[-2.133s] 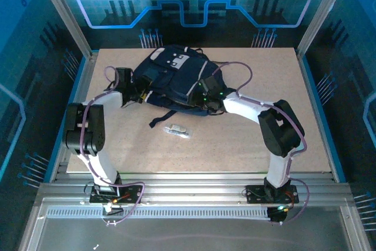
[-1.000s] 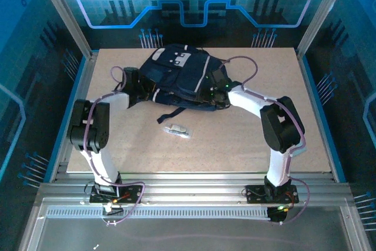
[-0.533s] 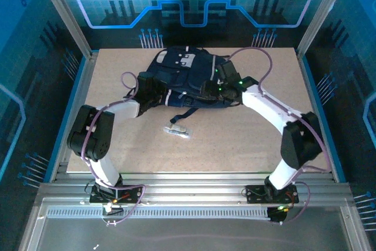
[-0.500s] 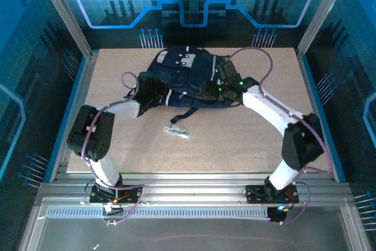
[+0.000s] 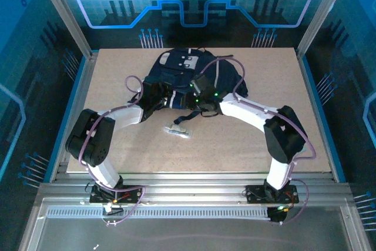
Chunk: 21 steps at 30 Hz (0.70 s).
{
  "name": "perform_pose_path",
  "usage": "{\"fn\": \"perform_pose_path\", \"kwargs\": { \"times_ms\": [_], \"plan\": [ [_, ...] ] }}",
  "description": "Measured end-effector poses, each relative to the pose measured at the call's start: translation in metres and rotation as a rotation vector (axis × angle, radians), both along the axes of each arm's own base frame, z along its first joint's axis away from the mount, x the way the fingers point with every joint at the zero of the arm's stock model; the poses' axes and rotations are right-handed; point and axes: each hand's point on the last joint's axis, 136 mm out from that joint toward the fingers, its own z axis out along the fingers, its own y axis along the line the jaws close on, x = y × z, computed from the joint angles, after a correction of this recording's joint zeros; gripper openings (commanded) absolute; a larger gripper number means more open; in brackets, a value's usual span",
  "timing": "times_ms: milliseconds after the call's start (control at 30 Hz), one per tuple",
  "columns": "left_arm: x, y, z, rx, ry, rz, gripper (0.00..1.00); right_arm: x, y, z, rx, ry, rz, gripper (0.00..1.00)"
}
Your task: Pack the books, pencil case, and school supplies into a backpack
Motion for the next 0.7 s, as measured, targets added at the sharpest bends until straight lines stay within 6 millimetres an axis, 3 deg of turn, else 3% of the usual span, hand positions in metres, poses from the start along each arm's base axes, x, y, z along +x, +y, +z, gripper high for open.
{"fn": "perform_pose_path", "kwargs": {
  "times_ms": [267,533,700],
  "plan": [
    [0.0,-0.001,0.001,-0.012,-0.007,0.007,0.0,0.027,-0.001,-0.027,-0.046,-0.02,-0.109,0.43],
    [-0.001,-0.001,-0.001,-0.021,-0.004,0.017,0.0,0.035,0.006,-0.018,-0.025,-0.045,-0.129,0.48],
    [-0.002,-0.002,-0.001,-0.018,-0.004,0.017,0.0,0.037,0.001,-0.009,-0.034,-0.072,-0.144,0.43]
  ]
}}
